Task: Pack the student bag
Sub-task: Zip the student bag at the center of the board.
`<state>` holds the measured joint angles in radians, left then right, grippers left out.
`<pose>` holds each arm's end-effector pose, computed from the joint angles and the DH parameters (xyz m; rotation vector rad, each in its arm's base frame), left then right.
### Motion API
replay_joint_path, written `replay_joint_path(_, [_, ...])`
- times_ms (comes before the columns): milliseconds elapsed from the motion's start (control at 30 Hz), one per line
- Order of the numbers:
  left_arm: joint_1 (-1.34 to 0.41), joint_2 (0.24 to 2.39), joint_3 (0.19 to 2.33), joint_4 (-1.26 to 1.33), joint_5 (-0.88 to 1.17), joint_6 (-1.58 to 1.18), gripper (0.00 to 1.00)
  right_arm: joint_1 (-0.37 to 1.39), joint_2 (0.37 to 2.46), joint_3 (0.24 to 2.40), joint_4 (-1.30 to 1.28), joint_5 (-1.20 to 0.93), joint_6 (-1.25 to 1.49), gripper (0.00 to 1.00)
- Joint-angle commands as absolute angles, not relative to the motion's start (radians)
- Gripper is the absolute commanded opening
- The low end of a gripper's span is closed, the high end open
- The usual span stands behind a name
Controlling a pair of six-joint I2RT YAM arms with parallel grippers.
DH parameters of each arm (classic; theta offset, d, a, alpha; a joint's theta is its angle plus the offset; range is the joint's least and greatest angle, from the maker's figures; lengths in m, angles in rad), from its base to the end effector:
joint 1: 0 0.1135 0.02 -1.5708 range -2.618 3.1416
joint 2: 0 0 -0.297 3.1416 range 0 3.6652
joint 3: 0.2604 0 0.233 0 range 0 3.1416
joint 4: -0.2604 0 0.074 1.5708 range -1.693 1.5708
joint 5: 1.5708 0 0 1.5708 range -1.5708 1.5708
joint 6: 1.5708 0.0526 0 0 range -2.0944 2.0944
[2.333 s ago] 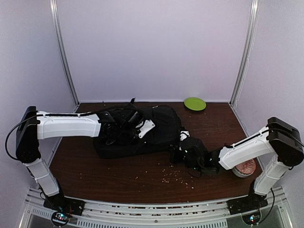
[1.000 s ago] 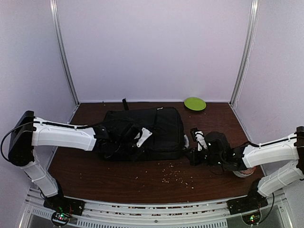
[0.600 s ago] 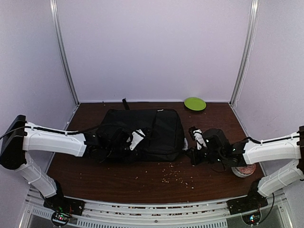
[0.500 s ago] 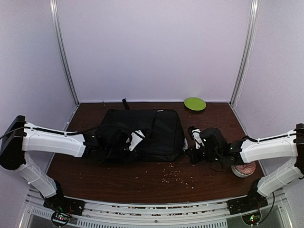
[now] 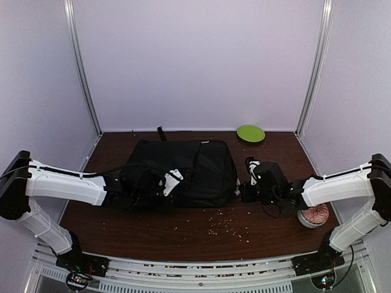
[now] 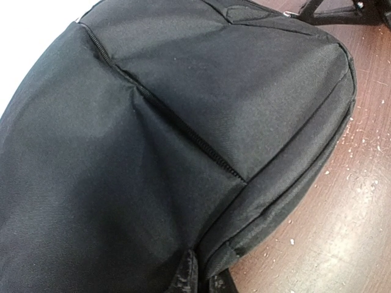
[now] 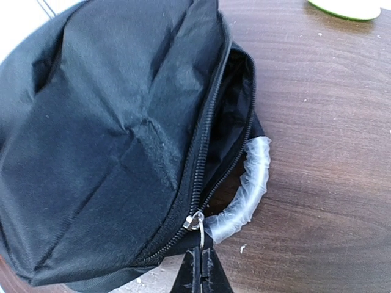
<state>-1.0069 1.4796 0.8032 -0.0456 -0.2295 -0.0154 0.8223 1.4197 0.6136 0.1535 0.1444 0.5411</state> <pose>0.1705 -0.2472 0.2324 0.9810 2.0637 -0.2750 0.1924 0.1961 0.2096 -0.2387 2.2679 0.5819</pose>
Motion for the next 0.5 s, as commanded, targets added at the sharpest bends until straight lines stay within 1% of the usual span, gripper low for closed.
replay_joint_path(0, [-0.973,1.482,0.734,-0.093,-0.403,0.051,0.0,0.788,1.298,0.538,0.138,0.348,0.591,0.0])
replay_joint_path(67, [-0.975,1.502,0.735,-0.04,-0.425,0.102,0.0,0.795,1.251,0.51,0.109,0.356,0.606,0.0])
replay_joint_path(233, [-0.974,1.537,0.736,0.106,-0.396,0.237,0.0,0.802,1.165,0.449,0.059,0.346,0.646,0.0])
replay_joint_path(367, [-0.971,1.575,0.781,0.082,-0.397,0.263,0.0,0.802,1.119,0.425,0.049,0.334,0.647,0.0])
replay_joint_path(467, [-0.972,1.585,0.786,0.043,-0.41,0.238,0.0,0.801,1.104,0.424,0.056,0.263,0.618,0.0])
